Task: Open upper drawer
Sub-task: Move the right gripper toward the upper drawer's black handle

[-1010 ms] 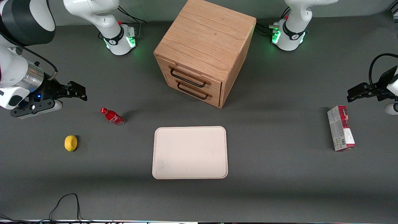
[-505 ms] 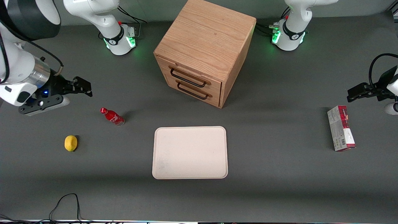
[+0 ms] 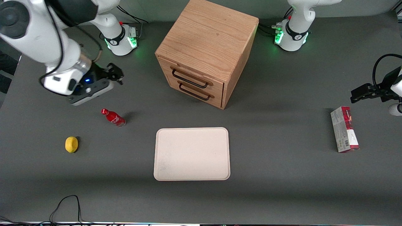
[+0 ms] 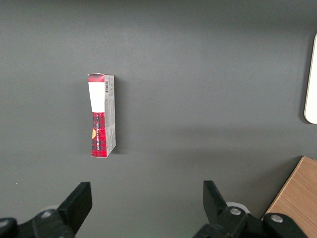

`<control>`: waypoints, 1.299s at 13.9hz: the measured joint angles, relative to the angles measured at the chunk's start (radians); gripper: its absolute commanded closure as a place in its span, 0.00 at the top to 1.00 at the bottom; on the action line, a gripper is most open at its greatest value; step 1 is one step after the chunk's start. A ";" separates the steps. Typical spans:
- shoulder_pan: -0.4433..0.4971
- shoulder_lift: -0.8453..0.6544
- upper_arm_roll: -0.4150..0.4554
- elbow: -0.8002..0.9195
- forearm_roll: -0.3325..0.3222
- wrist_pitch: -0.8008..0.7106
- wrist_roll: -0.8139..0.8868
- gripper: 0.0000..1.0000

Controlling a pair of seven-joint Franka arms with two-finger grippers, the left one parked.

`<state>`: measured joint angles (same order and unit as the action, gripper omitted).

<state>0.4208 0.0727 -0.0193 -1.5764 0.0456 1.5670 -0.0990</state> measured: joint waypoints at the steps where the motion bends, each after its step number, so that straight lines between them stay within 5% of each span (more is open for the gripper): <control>1: 0.039 0.015 0.001 0.018 0.000 0.000 0.002 1.00; 9: 0.214 0.249 0.006 0.197 0.007 0.002 0.008 1.00; 13: 0.221 0.305 0.010 0.219 0.147 0.001 -0.004 1.00; 18: 0.227 0.329 0.016 0.219 0.171 -0.005 -0.130 1.00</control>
<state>0.6476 0.4015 -0.0031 -1.3576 0.2168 1.5621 -0.2293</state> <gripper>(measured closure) 0.000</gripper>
